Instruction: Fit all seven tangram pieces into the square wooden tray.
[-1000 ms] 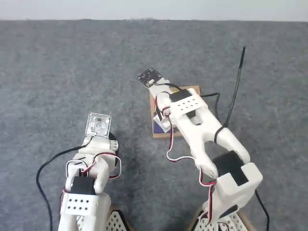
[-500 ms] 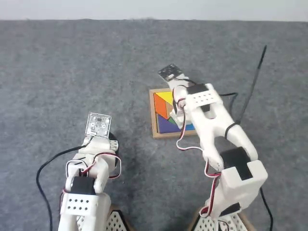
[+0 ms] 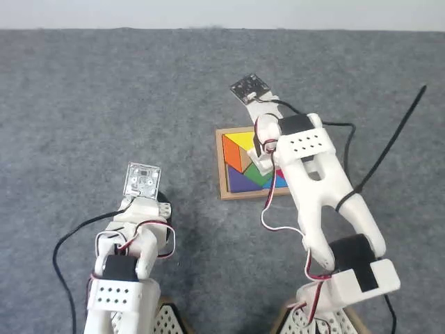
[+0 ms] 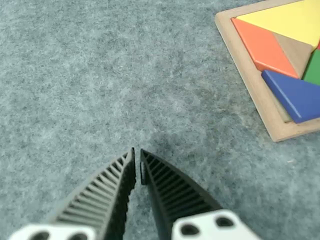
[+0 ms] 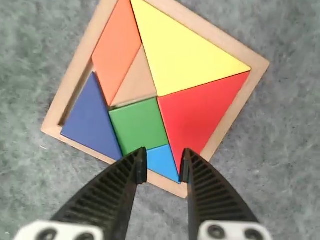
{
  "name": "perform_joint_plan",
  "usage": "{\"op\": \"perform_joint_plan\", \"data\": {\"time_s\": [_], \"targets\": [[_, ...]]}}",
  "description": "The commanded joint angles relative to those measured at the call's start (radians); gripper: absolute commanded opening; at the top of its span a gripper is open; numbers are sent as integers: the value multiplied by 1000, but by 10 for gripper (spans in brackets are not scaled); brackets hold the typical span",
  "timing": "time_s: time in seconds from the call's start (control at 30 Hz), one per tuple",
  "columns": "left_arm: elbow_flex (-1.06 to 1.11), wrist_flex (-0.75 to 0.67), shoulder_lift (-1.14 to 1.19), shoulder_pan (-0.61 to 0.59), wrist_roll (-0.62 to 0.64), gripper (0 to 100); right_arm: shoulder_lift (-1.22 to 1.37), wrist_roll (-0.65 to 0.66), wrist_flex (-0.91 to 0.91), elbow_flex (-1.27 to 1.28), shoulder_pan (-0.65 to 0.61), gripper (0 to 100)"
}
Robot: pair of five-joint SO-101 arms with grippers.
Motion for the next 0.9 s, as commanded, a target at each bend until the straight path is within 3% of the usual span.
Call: {"op": "perform_joint_plan", "data": {"time_s": [0.0,0.33,0.5,0.87], "targets": [[-8,2,-12,-5,8,15,-82,-21,1,-57,-13,132],[-8,2,-12,-5,8,15,-239,20,-48,107,-54,132],[-8,2,-12,-5,8,15,-119,18,-177,150,-61,132],[-8,2,-12,-5,8,15,162,20,-113,-3,-58,129]]}}
